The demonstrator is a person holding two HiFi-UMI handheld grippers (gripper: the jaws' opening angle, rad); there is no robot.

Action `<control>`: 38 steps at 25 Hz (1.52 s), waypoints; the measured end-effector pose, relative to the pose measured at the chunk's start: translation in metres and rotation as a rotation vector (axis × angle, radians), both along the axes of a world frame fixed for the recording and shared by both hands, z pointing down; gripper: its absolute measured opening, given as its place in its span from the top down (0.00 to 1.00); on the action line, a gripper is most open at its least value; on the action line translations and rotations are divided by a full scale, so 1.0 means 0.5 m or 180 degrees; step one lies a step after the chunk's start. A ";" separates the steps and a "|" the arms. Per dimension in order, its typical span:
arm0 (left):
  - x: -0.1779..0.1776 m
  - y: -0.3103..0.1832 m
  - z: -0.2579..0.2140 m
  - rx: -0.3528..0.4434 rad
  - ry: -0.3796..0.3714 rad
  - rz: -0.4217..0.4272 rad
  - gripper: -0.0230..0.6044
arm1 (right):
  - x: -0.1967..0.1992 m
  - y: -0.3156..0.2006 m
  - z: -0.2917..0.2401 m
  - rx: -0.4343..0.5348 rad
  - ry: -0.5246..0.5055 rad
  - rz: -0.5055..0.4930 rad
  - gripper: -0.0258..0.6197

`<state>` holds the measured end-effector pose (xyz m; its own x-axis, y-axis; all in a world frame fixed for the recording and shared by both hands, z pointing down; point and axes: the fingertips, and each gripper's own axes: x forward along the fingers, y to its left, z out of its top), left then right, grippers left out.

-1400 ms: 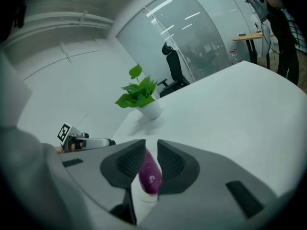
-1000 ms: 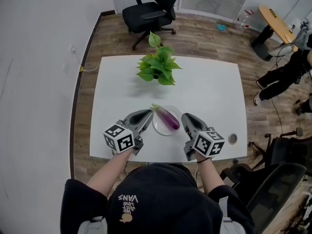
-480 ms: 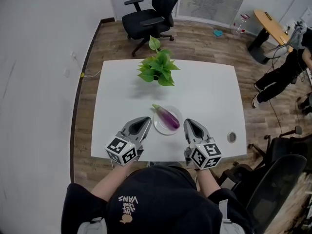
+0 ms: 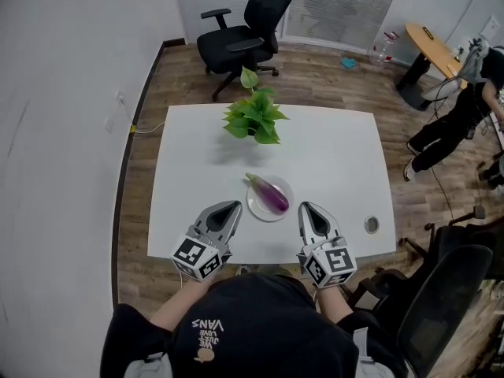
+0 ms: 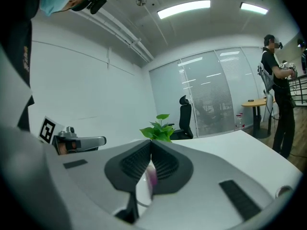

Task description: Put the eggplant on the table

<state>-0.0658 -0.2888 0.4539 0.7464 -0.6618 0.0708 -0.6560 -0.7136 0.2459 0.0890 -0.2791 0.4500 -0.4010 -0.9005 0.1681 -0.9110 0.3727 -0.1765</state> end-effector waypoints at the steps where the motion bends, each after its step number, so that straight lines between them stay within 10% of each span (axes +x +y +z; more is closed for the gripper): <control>1: 0.000 0.001 -0.003 0.0008 0.0015 0.0017 0.95 | 0.001 0.003 -0.002 0.0006 0.0008 0.0000 0.93; 38: 0.002 -0.008 0.014 -0.0085 -0.0053 0.0063 0.95 | -0.006 -0.011 0.016 -0.0162 -0.0023 -0.0051 0.93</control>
